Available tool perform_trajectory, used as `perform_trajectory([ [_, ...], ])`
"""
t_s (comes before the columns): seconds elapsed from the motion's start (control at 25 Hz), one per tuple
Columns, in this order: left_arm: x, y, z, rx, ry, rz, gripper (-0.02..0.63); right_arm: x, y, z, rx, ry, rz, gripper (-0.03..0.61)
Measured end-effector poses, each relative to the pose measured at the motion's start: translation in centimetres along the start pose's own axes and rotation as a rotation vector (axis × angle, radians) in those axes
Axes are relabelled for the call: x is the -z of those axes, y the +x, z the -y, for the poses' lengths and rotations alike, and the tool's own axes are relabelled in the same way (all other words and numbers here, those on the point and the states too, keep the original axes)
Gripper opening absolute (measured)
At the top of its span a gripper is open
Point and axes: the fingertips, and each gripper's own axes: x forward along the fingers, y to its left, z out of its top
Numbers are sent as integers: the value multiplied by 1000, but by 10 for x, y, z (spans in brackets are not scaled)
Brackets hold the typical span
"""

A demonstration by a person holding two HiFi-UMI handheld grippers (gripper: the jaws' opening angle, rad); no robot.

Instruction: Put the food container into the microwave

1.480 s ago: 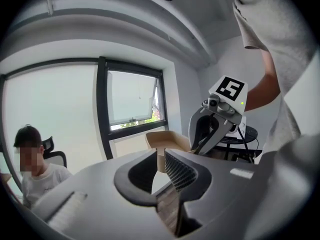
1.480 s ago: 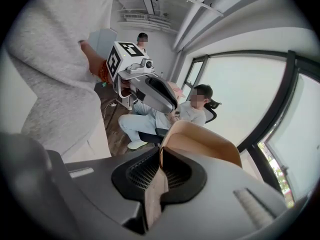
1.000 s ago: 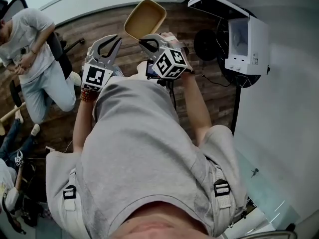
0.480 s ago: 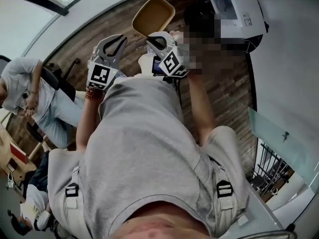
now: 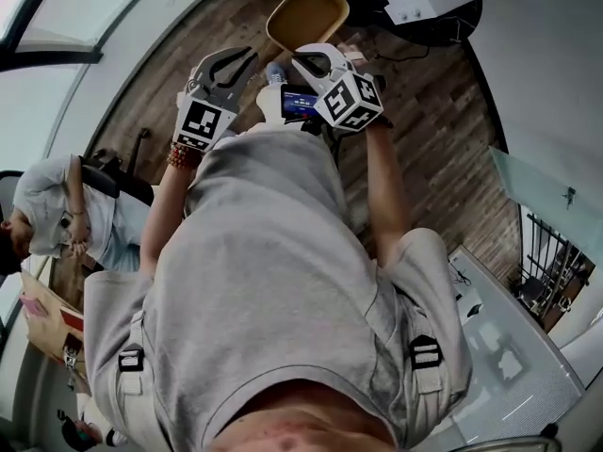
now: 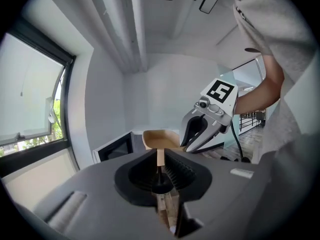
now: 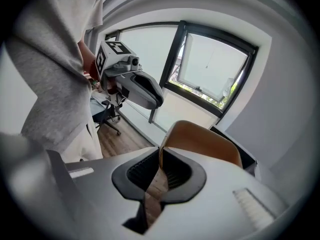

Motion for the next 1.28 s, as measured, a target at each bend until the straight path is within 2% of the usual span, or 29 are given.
perform_trajectory([
  [0.28, -22, 55, 15, 74, 5, 44, 46, 30, -22, 23, 68, 60, -19, 38],
  [0.52, -32, 74, 22, 115, 28, 44, 46, 50, -31, 32, 92, 106, -26, 38],
  [0.8, -23, 83, 24, 120, 19, 27, 46, 70, -29, 44, 102, 130, -41, 38],
  [1.28, -13, 78, 22, 99, -10, 12, 46, 75, -21, 50, 82, 118, -50, 38],
])
